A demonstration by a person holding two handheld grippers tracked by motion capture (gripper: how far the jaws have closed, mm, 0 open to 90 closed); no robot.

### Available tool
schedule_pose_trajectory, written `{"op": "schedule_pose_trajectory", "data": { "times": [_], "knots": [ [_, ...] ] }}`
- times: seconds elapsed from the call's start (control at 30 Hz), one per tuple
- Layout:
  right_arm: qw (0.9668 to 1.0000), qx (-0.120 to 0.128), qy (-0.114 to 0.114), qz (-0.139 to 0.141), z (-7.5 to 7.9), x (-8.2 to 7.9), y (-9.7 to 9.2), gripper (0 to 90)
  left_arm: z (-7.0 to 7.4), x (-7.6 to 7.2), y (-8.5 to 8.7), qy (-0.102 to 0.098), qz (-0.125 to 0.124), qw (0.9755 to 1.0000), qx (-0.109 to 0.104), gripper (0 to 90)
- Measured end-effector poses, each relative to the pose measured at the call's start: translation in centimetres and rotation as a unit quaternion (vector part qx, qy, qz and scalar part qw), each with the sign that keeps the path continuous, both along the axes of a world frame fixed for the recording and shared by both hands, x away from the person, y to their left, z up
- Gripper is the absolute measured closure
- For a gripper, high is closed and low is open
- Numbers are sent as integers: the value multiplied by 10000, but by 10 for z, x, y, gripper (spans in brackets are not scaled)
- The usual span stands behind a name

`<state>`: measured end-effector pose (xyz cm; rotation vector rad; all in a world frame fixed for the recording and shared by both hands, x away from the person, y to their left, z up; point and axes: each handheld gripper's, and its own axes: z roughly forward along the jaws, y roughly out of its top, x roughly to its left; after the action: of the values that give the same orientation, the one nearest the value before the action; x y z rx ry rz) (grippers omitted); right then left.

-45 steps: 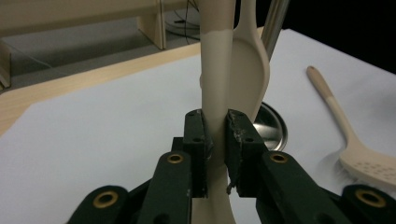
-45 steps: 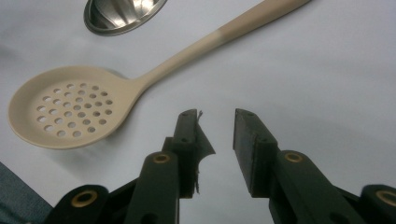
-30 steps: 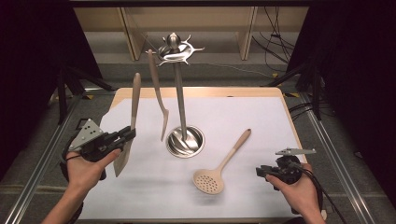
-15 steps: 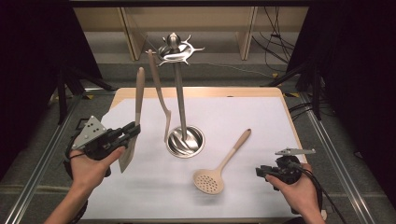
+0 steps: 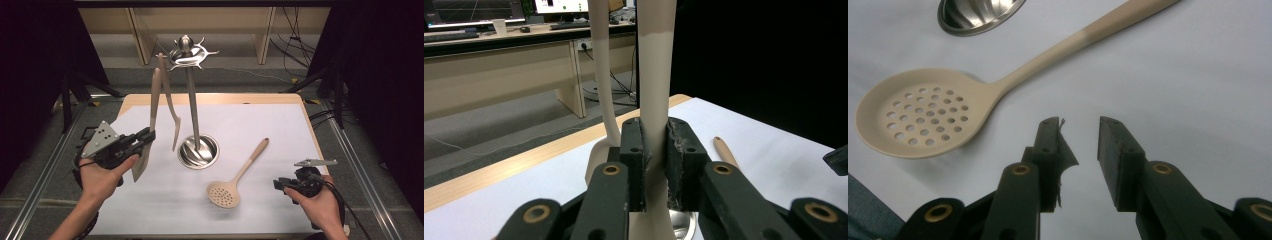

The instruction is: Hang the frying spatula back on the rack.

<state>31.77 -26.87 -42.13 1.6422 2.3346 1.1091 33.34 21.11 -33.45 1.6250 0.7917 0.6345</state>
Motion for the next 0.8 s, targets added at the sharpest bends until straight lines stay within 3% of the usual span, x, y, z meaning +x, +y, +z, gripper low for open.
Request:
{"op": "schedule_pose_trajectory", "data": {
  "times": [0.17,0.2,0.27,0.37,0.8],
  "knots": [
    [10000,-7,-65,30,0,1,0,709,2,1,-2,-25,-16,10000,-26,785],
    [10000,18,28,13,0,0,1,709,2,1,-3,-26,-27,10000,-23,785],
    [9997,-70,-171,144,-2,3,-2,710,3,1,-4,-43,-44,10000,-4,785],
    [9998,-60,-156,140,-2,3,-2,709,5,4,-6,-203,-141,9997,45,785],
    [9998,-116,-164,94,-2,3,-3,710,7,3,-9,-242,-158,9996,65,785]
  ]
}}
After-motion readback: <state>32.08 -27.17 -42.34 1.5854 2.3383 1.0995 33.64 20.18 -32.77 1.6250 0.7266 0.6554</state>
